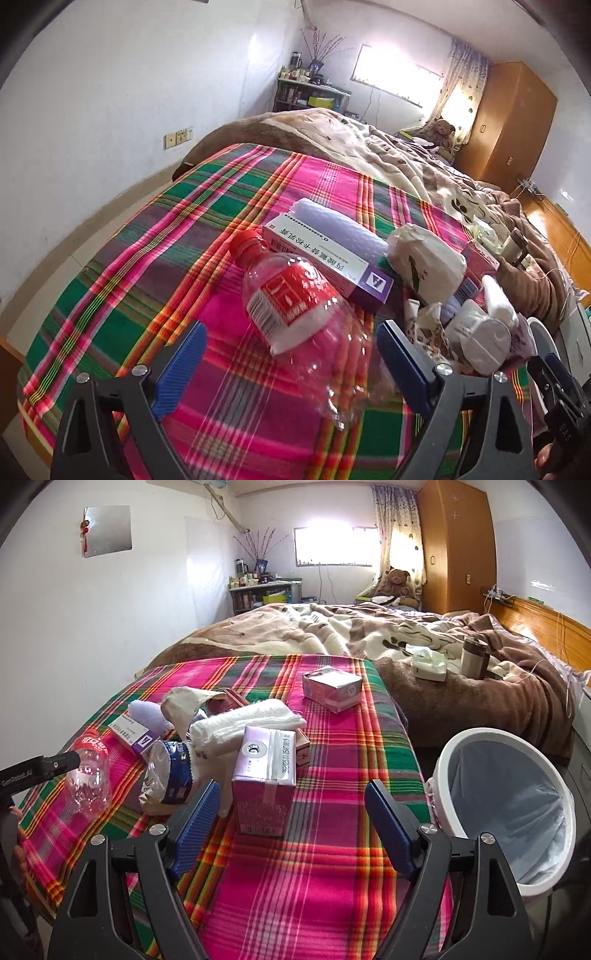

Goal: Collect trash
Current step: 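Grasp the clear plastic bottle with the left tool while the right tool grasps the pink milk carton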

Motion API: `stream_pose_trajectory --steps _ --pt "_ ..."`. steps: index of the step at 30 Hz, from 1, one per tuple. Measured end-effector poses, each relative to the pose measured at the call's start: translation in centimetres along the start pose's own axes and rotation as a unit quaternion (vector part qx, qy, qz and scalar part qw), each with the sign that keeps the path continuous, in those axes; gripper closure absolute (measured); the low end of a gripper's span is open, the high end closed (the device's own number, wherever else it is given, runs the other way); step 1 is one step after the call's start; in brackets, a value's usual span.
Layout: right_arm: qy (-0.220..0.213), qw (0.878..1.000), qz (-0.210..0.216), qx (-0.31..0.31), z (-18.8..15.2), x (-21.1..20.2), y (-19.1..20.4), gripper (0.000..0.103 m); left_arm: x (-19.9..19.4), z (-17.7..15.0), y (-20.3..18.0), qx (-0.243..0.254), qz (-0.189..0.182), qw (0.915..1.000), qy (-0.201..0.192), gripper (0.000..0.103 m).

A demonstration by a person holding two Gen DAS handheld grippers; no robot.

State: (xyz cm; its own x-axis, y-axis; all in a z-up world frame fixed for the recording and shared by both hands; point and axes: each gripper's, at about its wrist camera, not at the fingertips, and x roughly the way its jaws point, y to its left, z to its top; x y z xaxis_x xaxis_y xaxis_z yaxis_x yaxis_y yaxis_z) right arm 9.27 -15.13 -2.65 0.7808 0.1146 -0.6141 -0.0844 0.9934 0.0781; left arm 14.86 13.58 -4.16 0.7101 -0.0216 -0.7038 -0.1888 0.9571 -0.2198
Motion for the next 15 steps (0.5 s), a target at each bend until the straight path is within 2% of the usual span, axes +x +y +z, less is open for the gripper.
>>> stream_pose_trajectory --steps 2,4,6,10,15 --pt "0.008 1.0 0.0 -0.003 0.1 0.4 0.2 0.024 1.0 0.4 0.3 -0.01 -0.001 0.9999 0.012 0.013" --pt "0.016 1.0 0.003 -0.003 0.3 0.8 0.3 0.029 2.1 0.8 0.5 -0.015 -0.003 0.9996 0.023 0.017" --pt "0.023 1.0 0.005 0.001 0.3 1.2 0.3 0.04 2.7 1.0 0.4 -0.015 -0.007 0.9994 0.029 0.019" --pt "0.034 0.999 0.013 0.009 0.6 1.7 0.4 0.043 4.0 1.3 0.2 -0.014 -0.008 0.9988 0.045 0.026" --pt "0.043 0.999 0.02 0.008 0.6 2.1 0.7 0.061 4.5 1.4 -0.3 -0.007 -0.015 0.9981 0.058 0.027"
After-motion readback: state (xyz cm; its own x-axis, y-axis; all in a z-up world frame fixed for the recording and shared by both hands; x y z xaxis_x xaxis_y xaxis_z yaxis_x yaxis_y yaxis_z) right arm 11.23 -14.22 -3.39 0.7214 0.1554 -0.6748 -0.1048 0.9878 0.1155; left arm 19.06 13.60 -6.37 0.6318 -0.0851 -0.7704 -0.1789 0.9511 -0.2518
